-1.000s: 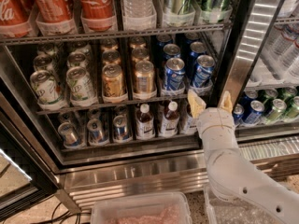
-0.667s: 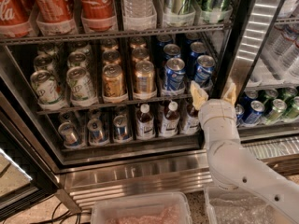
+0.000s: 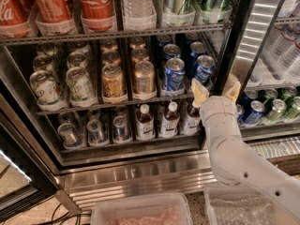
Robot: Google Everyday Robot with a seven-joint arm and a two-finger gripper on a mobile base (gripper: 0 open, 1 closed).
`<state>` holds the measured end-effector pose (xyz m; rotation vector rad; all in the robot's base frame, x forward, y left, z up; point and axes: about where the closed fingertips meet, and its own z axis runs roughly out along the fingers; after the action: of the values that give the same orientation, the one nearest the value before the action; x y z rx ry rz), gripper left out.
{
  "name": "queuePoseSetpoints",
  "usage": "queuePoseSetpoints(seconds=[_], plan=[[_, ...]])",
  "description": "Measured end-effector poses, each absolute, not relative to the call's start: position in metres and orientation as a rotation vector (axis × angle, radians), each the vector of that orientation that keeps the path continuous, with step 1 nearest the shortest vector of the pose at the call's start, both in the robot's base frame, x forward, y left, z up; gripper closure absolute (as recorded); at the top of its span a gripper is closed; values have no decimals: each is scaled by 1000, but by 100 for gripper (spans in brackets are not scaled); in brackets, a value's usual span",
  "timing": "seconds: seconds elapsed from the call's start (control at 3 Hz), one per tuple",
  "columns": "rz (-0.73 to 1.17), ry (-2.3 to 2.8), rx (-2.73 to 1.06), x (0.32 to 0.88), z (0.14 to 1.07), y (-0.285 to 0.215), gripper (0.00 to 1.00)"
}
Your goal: Pick pepsi can from middle shelf of fridge
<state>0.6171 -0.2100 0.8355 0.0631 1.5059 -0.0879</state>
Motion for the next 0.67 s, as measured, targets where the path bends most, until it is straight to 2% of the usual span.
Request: queuePoseSetpoints(seconds=[0.67], plan=[[-88,1513,55,612,833,-211,25]])
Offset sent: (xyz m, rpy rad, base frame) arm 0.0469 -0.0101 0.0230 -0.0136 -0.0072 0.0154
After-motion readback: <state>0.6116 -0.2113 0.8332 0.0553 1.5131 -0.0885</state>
